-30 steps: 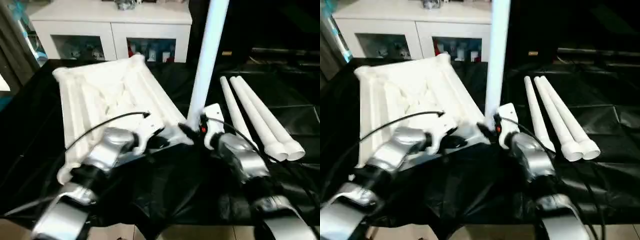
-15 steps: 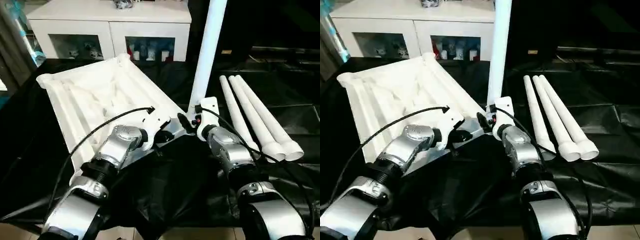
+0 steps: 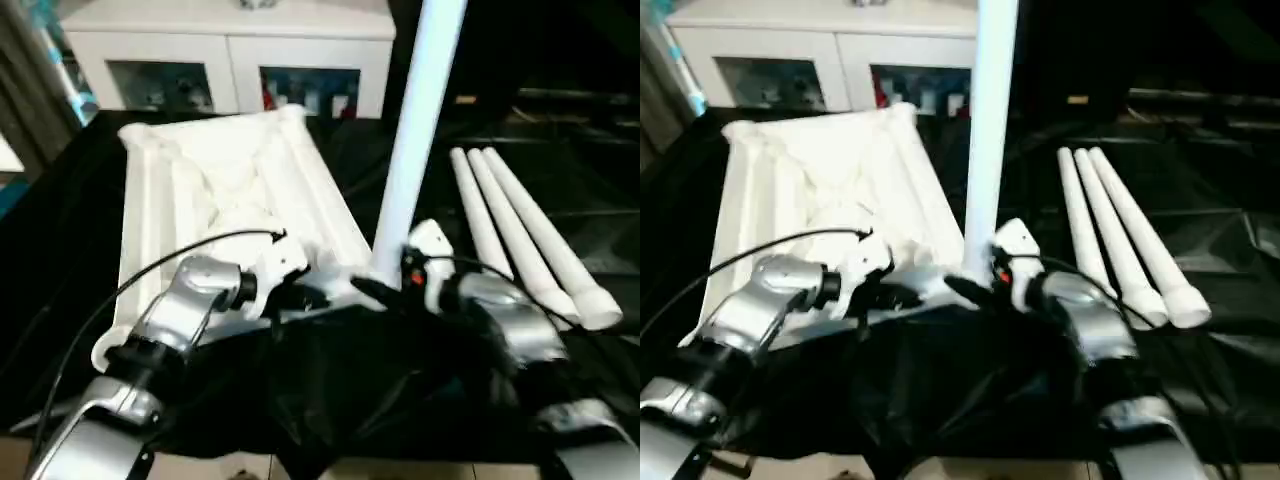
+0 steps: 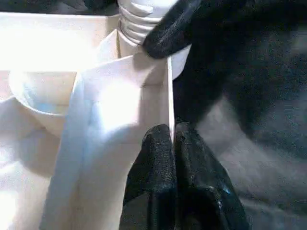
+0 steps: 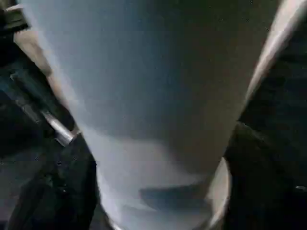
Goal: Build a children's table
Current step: Rotate leg to tighten
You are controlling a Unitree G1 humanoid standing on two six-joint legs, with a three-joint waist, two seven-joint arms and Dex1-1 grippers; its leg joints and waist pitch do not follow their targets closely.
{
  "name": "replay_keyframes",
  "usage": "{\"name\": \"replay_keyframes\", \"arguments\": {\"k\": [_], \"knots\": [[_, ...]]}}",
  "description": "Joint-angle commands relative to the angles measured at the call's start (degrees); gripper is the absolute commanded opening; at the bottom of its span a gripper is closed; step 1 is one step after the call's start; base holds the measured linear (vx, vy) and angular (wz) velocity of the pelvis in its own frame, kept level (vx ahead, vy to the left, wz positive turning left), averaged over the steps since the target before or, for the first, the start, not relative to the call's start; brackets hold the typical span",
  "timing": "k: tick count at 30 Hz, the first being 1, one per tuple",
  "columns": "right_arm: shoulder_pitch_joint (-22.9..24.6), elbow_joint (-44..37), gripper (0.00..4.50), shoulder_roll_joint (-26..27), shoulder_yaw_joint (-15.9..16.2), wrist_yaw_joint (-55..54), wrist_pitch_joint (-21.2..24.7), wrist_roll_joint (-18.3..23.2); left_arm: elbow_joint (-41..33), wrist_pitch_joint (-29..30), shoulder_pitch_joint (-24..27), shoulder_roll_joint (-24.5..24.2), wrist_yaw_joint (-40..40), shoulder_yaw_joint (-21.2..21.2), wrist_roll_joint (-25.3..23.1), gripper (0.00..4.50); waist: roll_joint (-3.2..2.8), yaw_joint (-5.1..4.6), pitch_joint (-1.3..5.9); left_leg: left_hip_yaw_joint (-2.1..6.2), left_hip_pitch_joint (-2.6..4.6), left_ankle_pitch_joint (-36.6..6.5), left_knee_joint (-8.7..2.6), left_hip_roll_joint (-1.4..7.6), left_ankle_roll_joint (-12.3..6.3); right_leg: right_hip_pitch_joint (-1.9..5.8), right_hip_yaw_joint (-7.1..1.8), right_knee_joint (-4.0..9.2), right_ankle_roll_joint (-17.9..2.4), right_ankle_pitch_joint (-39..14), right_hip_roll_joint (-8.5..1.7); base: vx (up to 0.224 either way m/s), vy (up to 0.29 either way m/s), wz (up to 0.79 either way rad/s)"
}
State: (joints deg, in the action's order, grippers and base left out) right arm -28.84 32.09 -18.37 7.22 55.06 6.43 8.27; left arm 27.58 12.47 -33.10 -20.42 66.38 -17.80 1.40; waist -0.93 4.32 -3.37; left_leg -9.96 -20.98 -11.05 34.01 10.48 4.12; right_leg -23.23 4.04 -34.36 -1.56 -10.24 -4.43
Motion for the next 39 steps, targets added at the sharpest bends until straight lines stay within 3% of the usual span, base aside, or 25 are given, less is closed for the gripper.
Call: {"name": "replay_keyframes", "arguments": {"k": [1,4,8,12,16,17,18,19,20,21,22,23,25,29,30,33,35,39], "knots": [[0.04,-2.81,3.51,-1.25,-0.08,2.06,0.97,1.0,-2.2,-1.2,0.23,-0.1,3.67,-1.33,1.25,0.0,-0.16,0.07,4.08,0.4,0.51,-8.5,-3.9,2.92,-5.93,3.46,-2.69,3.15,-15.15,-5.51,-3.83,0.0,0.0,0.0],[1.36,-5.71,3.26,-2.84,0.75,4.9,2.03,1.25,-2.92,-0.6,0.54,-1.24,5.36,-0.8,1.87,0.0,-0.1,0.49,4.03,0.43,0.55,-8.89,-3.94,2.88,-5.08,3.4,-2.75,3.37,-14.15,-8.01,-3.99,0.0,0.0,0.0],[1.78,-6.63,2.84,-2.92,0.72,5.63,2.82,1.89,-2.93,-0.43,0.45,-1.46,5.7,-0.63,2.15,0.0,-0.15,0.64,4.16,0.5,0.53,-8.03,-3.92,2.88,-4.7,3.36,-2.7,3.19,-14.26,-6.93,-3.94,0.0,0.0,0.0],[2.98,-7.94,2.75,-2.86,1.43,6.36,4.35,2.24,-2.46,-0.6,0.33,-1.55,5.52,-0.61,2.18,0.0,-0.11,0.69,4.28,0.5,0.45,-6.79,-3.77,2.77,-4.94,3.48,-2.67,2.95,-14.54,-4.69,-3.87,0.0,0.0,0.0],[3.47,-7.06,2.7,-1.03,0.86,1.88,5.42,1.29,-0.7,-1.16,-0.28,-0.41,1.25,-0.54,0.1,0.0,-0.07,0.62,4.16,0.49,0.43,-7.23,-3.82,2.74,-4.57,3.4,-2.72,3.18,-14.17,-6.27,-3.95,0.0,0.0,0.0],[3.27,-6.1,2.7,-0.49,0.68,-0.11,5.04,0.52,0.01,-1.01,-0.62,-0.04,-0.1,-0.49,-0.47,0.0,-0.03,0.58,4.11,0.54,0.5,-8.02,-3.91,2.7,-4.18,3.41,-2.69,3.37,-13.78,-7.71,-3.98,0.0,0.0,0.0],[1.82,-0.95,2.7,1.98,-0.42,-9.55,3.61,-2.61,3.3,-0.61,-2.3,1.78,-5.62,-0.03,-2.3,0.0,0.19,0.45,4.08,0.49,0.46,-8.31,-3.91,2.67,-3.97,3.42,-2.71,3.45,-13.65,-8.36,-3.96,0.0,0.0,0.0],[0.7,2.26,2.7,3.59,-1.41,-15.12,3.86,-3.64,5.06,-0.32,-3.29,3.0,-8.51,0.39,-2.9,0.0,-0.14,0.14,3.56,0.5,0.72,-10.72,-4.23,2.53,-2.3,2.88,-2.63,4.1,-12.7,-13.41,-3.89,0.0,0.0,0.0],[0.7,2.26,2.7,3.59,-1.41,-15.12,3.86,-3.64,5.06,-0.32,-3.29,3.0,-8.51,0.39,-2.9,0.0,-0.16,-0.06,3.41,0.55,0.89,-12.55,-4.33,2.37,-1.42,2.8,-2.59,4.48,-12.03,-17.0,-3.98,0.0,0.0,0.0],[-1.0,6.22,2.7,5.94,-3.04,-21.89,4.73,-3.88,7.23,-0.15,-4.7,4.66,-11.92,0.6,-3.7,0.0,-0.07,-0.11,3.47,0.72,1.02,-13.75,-4.28,2.27,-0.63,3.1,-2.57,4.62,-11.09,-19.44,-4.15,0.0,0.0,0.0],[-1.22,6.69,2.7,6.23,-3.24,-22.69,4.8,-3.88,7.49,-0.13,-4.87,4.86,-12.32,0.62,-3.8,0.0,-0.04,-0.46,3.32,0.85,1.41,-16.07,-4.55,2.31,0.33,2.69,-2.64,5.15,-9.39,-23.61,-4.08,0.0,0.0,0.0],[-2.61,9.32,2.7,7.92,-4.59,-27.06,5.28,-3.44,8.98,0.04,-5.91,6.11,-14.7,0.69,-4.35,0.0,0.04,-0.56,3.38,0.94,1.36,-16.33,-4.57,2.31,0.49,2.83,-2.64,5.11,-9.1,-23.82,-4.15,0.0,0.0,0.0],[-5.91,14.42,2.7,11.63,-7.31,-35.39,5.95,-1.94,12.01,0.91,-8.2,9.29,-20.23,1.16,-5.05,0.0,-0.25,-1.11,3.57,1.03,1.18,-16.12,-4.58,2.18,0.36,2.94,-2.72,5.0,-9.2,-21.76,-4.03,0.0,0.0,0.0],[-10.05,19.48,2.7,15.54,-7.18,-41.37,3.85,-2.39,14.87,1.58,-10.72,13.72,-25.43,1.48,-5.25,0.0,-0.55,-1.34,3.62,0.96,1.2,-16.18,-4.46,2.12,0.2,2.85,-2.69,5.01,-10.14,-20.15,-4.03,0.0,0.0,0.0],[-11.07,20.46,3.04,16.79,-6.95,-40.87,2.67,-2.5,15.63,1.05,-11.29,15.05,-26.11,1.37,-5.3,0.0,-0.32,-1.27,3.91,0.83,0.93,-14.43,-4.31,2.03,-0.28,3.13,-2.73,4.73,-10.72,-16.83,-3.97,0.0,0.0,0.0],[-12.41,21.4,3.42,18.3,-7.42,-38.66,1.52,-1.99,16.38,-0.33,-11.77,16.38,-25.4,1.0,-5.37,0.0,-0.33,-1.08,4.03,0.76,0.71,-12.42,-4.2,2.13,-1.4,3.33,-2.79,4.29,-11.61,-12.81,-3.98,0.0,0.0,0.0],[-12.88,21.8,3.48,18.44,-7.2,-38.14,0.51,-2.55,16.67,-1.25,-11.7,16.45,-24.63,0.78,-5.35,0.0,-0.29,-1.01,4.42,0.71,0.49,-8.85,-3.91,2.19,-2.97,3.63,-2.71,3.41,-13.66,-5.74,-3.91,0.0,0.0,0.0],[-12.31,21.58,3.67,16.85,-5.85,-33.77,-1.79,-3.27,15.78,-3.08,-10.23,14.56,-20.53,0.06,-5.18,0.0,-0.13,-0.95,4.21,0.57,0.4,-9.59,-3.88,2.15,-4.17,3.72,-2.61,3.61,-14.34,-6.48,-4.02,0.0,0.0,0.0]]}}
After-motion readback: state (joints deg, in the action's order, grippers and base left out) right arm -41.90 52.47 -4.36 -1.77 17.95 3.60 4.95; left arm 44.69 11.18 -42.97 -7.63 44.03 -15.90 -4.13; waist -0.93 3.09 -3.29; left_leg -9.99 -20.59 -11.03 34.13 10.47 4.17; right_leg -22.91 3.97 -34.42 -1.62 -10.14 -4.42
